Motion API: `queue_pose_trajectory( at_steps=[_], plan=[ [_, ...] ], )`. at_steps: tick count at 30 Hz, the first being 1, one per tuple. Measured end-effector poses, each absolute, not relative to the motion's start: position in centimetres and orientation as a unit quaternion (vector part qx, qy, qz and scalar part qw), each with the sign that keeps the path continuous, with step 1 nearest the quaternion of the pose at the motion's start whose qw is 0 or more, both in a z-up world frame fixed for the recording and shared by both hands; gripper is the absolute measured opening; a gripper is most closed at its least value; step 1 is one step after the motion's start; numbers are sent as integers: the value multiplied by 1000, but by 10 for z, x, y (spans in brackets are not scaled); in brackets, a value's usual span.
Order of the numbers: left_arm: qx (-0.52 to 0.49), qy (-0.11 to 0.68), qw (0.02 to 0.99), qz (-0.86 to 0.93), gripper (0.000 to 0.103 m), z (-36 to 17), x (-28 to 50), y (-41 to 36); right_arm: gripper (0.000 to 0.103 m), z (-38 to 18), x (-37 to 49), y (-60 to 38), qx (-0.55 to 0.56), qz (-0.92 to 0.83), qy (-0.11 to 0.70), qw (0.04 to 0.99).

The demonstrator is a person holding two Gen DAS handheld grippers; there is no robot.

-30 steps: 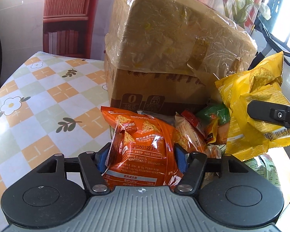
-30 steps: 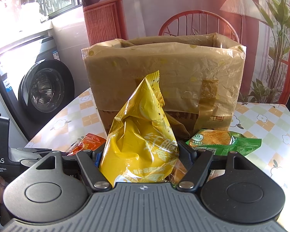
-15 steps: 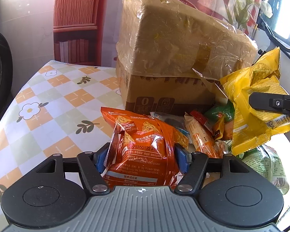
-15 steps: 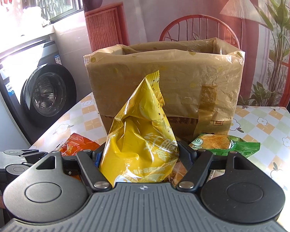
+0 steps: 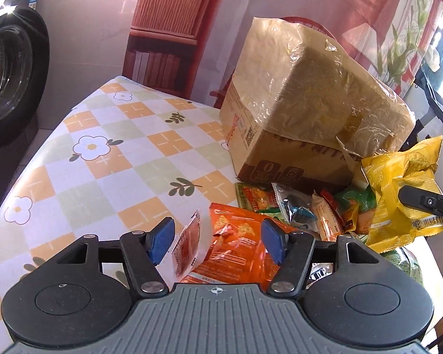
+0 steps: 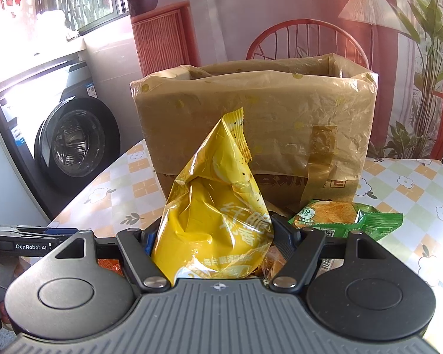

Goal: Organize snacks

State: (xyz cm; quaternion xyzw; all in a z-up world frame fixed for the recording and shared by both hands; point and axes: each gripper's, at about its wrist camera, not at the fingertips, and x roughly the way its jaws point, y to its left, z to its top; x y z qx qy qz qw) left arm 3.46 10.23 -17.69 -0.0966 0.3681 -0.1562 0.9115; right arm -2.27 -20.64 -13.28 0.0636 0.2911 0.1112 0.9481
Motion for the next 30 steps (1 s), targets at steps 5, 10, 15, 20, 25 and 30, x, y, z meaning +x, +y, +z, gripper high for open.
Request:
queue_pose_trajectory(
  at_steps=[5, 10, 15, 20, 25, 30],
  plan=[
    [-89, 378, 913, -129, 65, -186, 36, 115, 74, -134, -21, -203, 64, 117, 293, 947],
    [-78, 399, 908, -96, 52, -206, 40, 124, 74, -136, -22, -201, 63, 119, 294, 946],
    [-35, 404, 911, -71, 53, -216, 41, 125, 74, -137, -21, -201, 63, 120, 297, 945],
    [6, 410, 909, -72, 60, -217, 34, 117, 74, -136, -22, -200, 64, 122, 295, 945],
    [53, 396, 912, -97, 72, -214, 16, 97, 74, -136, -21, -199, 63, 125, 295, 945],
    [86, 382, 914, -111, 72, -213, 16, 78, 74, -136, -22, -199, 64, 128, 294, 945]
  ],
)
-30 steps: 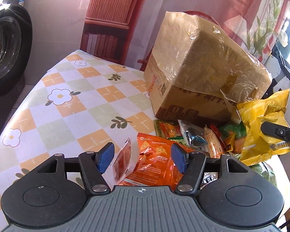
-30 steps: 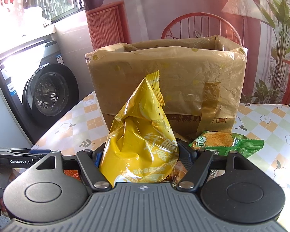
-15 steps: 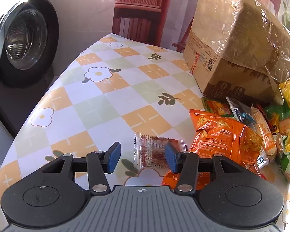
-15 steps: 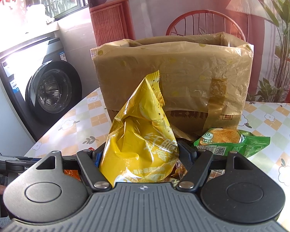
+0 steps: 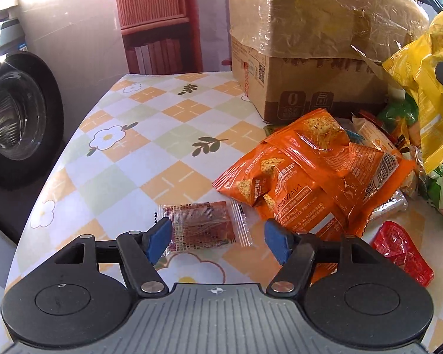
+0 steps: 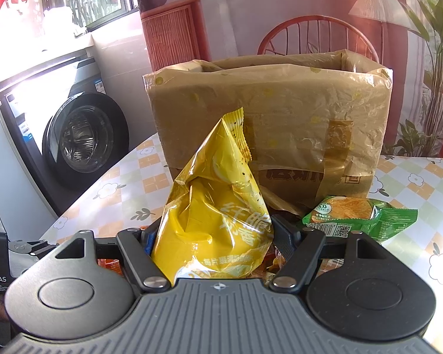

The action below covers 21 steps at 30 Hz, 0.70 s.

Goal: Organize snacks
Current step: 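Grasp the clear packet of red snacks with the left tool while the right tool holds the yellow bag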

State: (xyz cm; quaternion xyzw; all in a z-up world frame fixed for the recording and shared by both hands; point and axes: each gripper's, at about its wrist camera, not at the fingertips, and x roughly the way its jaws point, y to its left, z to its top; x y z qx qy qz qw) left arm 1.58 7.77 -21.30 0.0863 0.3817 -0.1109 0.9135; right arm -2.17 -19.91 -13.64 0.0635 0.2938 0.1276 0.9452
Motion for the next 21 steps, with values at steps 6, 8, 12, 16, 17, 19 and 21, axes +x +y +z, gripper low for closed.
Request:
queue_pose_trajectory(
  at_steps=[6, 8, 12, 16, 17, 19, 21],
  plan=[
    [65, 373, 917, -124, 72, -211, 35, 91, 74, -137, -23, -199, 64, 129, 296, 944],
    [34, 373, 916, -142, 70, -208, 42, 103, 74, -136, -23, -200, 65, 129, 295, 945],
    [2, 393, 902, -181, 58, -211, 60, 110, 74, -137, -22, -200, 70, 127, 296, 944],
    [-6, 400, 898, -186, 53, -221, 72, 109, 74, -138, -22, -199, 69, 130, 298, 943],
    [-9, 401, 897, -186, 53, -221, 73, 110, 74, -138, -22, -198, 69, 130, 298, 943],
    [-15, 408, 895, -183, 53, -221, 71, 109, 74, -138, -23, -199, 68, 130, 299, 943],
    [-14, 410, 894, -182, 53, -220, 64, 112, 74, -137, -23, -201, 69, 128, 298, 944]
  ],
)
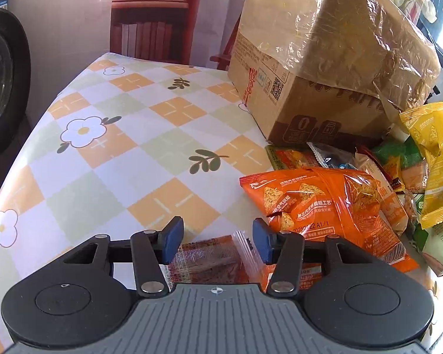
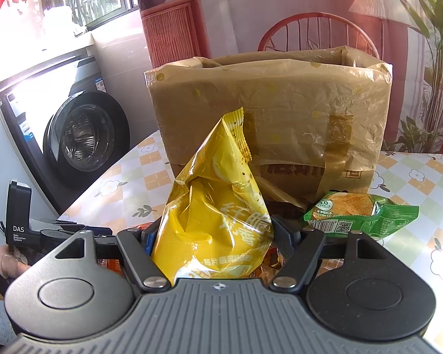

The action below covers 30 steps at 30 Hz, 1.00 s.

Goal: Organize snacks
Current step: 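Grasp the clear packet of red snacks with the left tool while the right tool holds the yellow bag, then drop the clear packet into the box with the left tool while the right tool drops the yellow bag in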

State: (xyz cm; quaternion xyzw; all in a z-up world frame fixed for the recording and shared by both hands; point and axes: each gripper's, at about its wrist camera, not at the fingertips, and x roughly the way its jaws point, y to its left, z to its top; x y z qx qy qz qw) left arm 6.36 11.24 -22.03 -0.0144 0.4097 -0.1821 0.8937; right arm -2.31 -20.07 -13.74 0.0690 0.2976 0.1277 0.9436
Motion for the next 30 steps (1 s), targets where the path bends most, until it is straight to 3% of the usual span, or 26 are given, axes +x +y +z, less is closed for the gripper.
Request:
queue_pose_trajectory(
  at_steps=[7, 19, 21, 23, 30],
  plan=[
    [-15, 415, 893, -175, 55, -217, 31, 126, 74, -139, -22, -199, 71, 133, 298, 942],
    [87, 395, 904, -139, 59, -222, 31, 96, 74, -139, -22, -199, 68, 134, 298, 943],
    [79, 395, 906, -128, 55, -222, 31, 97, 74, -139, -22, -200, 69, 132, 299, 943],
    [73, 394, 908, -120, 42, -221, 29, 101, 74, -139, -22, -200, 70, 131, 299, 943],
    [31, 380, 920, -97, 40, -202, 28, 113, 74, -137, -23, -201, 69, 133, 295, 944]
  ],
)
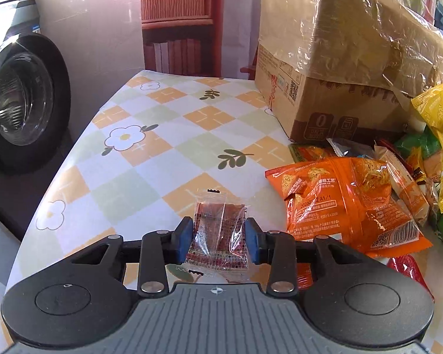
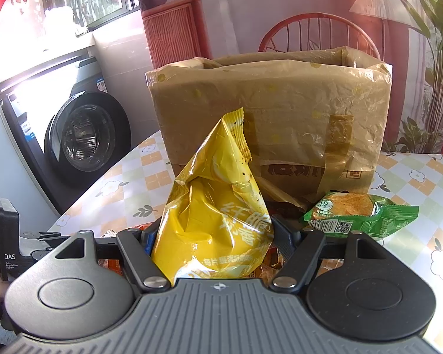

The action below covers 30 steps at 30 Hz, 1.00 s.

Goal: Organize snacks
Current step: 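Drop the clear packet into the box with the left tool while the right tool drops the yellow bag in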

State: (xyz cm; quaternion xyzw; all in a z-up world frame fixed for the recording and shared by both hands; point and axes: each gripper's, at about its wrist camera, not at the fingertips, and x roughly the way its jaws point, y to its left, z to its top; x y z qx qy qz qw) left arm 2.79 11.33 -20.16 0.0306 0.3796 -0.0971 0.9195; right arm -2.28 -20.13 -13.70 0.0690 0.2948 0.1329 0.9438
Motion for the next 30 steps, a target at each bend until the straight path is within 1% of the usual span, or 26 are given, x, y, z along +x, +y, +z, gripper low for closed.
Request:
queue_pose_trajectory(
  at_steps=[6, 12, 18, 22, 25, 30],
  plan=[
    [18, 327, 940, -95, 40, -154, 27, 109, 74, -127, -22, -204, 70, 133, 279, 949],
    [-7, 266, 957, -113, 40, -100, 33, 94, 74, -102, -18, -214, 74, 134, 245, 957],
    [-23, 216, 963, -158, 40, -52, 50, 61, 74, -63, -8, -231, 80, 133, 197, 968],
    [-25, 190, 965, -181, 40, -25, 71, 30, 74, -31, 13, -246, 71, 121, 150, 979],
    [-29, 182, 963, -197, 41, -11, 93, 5, 74, -16, 38, -253, 58, 111, 127, 984],
    [-26, 200, 958, -202, 41, -7, 142, -38, 74, -20, 89, -259, 44, 81, 131, 987]
  ],
)
